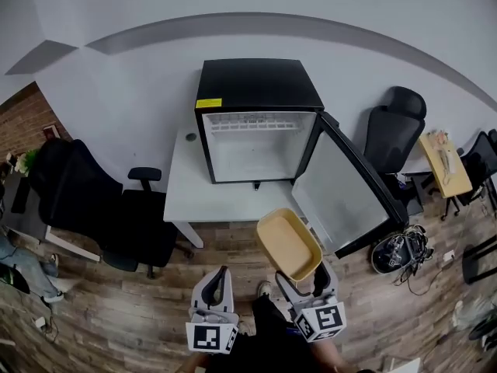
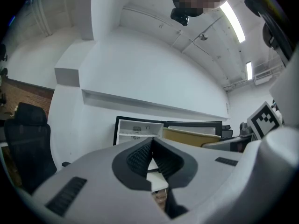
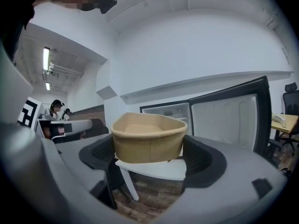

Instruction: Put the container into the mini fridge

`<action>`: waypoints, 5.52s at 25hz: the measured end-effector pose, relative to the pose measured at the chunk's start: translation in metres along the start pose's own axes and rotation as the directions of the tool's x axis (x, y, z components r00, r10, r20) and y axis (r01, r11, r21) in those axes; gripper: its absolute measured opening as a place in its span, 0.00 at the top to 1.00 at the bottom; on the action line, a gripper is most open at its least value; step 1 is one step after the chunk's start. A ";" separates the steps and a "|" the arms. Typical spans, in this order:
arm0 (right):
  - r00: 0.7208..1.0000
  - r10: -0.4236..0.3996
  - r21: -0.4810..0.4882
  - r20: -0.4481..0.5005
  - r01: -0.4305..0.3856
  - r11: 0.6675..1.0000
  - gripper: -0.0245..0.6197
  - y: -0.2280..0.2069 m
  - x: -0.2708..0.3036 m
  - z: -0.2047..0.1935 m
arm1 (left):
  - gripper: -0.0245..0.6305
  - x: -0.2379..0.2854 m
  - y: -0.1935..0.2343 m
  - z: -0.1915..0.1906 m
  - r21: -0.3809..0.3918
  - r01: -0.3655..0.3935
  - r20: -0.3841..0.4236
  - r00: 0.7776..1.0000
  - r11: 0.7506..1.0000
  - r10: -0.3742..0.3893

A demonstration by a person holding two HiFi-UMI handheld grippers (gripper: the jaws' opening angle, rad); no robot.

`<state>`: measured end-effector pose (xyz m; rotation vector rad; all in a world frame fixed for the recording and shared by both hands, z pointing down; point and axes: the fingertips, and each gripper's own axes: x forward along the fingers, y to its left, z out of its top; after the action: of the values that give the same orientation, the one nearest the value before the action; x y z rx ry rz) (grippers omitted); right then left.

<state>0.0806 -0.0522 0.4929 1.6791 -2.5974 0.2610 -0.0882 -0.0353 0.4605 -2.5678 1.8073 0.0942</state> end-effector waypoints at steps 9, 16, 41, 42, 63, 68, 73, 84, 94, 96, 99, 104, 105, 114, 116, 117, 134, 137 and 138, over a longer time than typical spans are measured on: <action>0.998 0.056 -0.046 0.029 -0.054 0.997 0.25 -0.056 0.112 0.031 | 0.95 0.115 0.026 0.012 0.001 -0.051 0.012 0.999 0.999 0.051; 0.996 0.080 -0.096 0.038 -0.076 0.992 0.25 -0.086 0.178 0.055 | 0.95 0.178 0.042 0.018 0.003 -0.076 0.017 0.997 0.997 0.076; 0.986 -0.162 -0.124 0.025 0.164 0.979 0.25 -0.117 0.370 0.055 | 0.95 0.280 0.129 0.026 -0.036 0.094 0.019 0.995 0.995 -0.093; 0.985 -0.169 -0.126 0.024 0.171 0.977 0.25 -0.118 0.375 0.054 | 0.95 0.281 0.130 0.026 -0.037 0.095 0.020 0.995 0.995 -0.094; 0.973 -0.228 -0.139 -0.031 0.222 0.965 0.25 -0.145 0.458 0.043 | 0.95 0.302 0.145 0.021 -0.030 0.089 0.037 0.995 0.996 -0.088; 0.970 -0.239 -0.131 -0.039 0.232 0.964 0.25 -0.148 0.473 0.045 | 0.95 0.305 0.149 0.019 -0.031 0.083 0.023 0.996 0.996 -0.082; 0.967 -0.251 -0.139 -0.041 0.243 0.960 0.25 -0.149 0.482 0.048 | 0.95 0.309 0.154 0.018 -0.032 0.074 0.020 0.997 0.997 -0.074; 0.964 -0.261 -0.147 -0.043 0.252 0.956 0.25 -0.154 0.495 0.049 | 0.95 0.315 0.156 0.018 -0.027 0.078 0.015 0.997 0.997 -0.077; 0.962 -0.268 -0.143 -0.045 0.259 0.955 0.25 -0.153 0.495 0.049 | 0.95 0.310 0.152 0.020 -0.034 0.077 0.024 0.997 0.996 -0.077; 0.964 -0.263 -0.139 -0.045 0.255 0.957 0.25 -0.154 0.495 0.049 | 0.95 0.308 0.152 0.020 -0.034 0.075 0.024 0.997 0.997 -0.074; 0.968 -0.249 -0.145 -0.040 0.241 0.960 0.25 -0.152 0.493 0.051 | 0.95 0.305 0.151 0.021 -0.043 0.073 0.017 0.997 0.996 -0.073; 0.972 -0.230 -0.146 -0.047 0.221 0.964 0.25 -0.147 0.482 0.051 | 0.95 0.301 0.150 0.022 -0.034 0.070 0.032 0.997 0.997 -0.069; 0.973 -0.224 -0.146 -0.049 0.215 0.966 0.25 -0.145 0.477 0.050 | 0.95 0.300 0.149 0.022 -0.035 0.071 0.032 0.997 0.997 -0.070; 0.992 -0.096 -0.092 -0.083 0.089 0.992 0.25 -0.119 0.407 0.034 | 0.95 0.293 0.139 0.022 -0.032 0.076 0.034 0.997 0.997 -0.075; 0.992 -0.079 -0.101 -0.094 0.069 0.992 0.25 -0.113 0.391 0.032 | 0.95 0.291 0.136 0.021 -0.026 0.078 0.032 0.997 0.997 -0.077; 0.993 -0.071 -0.102 -0.094 0.061 0.993 0.26 -0.110 0.384 0.033 | 0.95 0.289 0.135 0.020 -0.021 0.079 0.031 0.996 0.997 -0.078; 0.999 -0.043 -0.042 0.023 0.044 0.998 0.90 -0.079 0.284 0.066 | 0.95 0.280 0.121 0.009 -0.030 0.072 0.007 0.997 0.997 -0.072; 0.999 -0.043 -0.027 0.029 0.044 0.999 0.91 -0.080 0.280 0.066 | 0.95 0.278 0.119 0.008 -0.030 0.073 0.005 0.997 0.997 -0.073; 0.999 -0.044 -0.025 0.030 0.045 0.999 0.91 -0.080 0.279 0.066 | 0.95 0.277 0.118 0.008 -0.030 0.073 0.006 0.997 0.997 -0.073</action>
<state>0.0420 -0.3462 0.4718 1.7431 -2.5682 0.2023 -0.1067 -0.3354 0.4430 -2.6482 1.7217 0.1286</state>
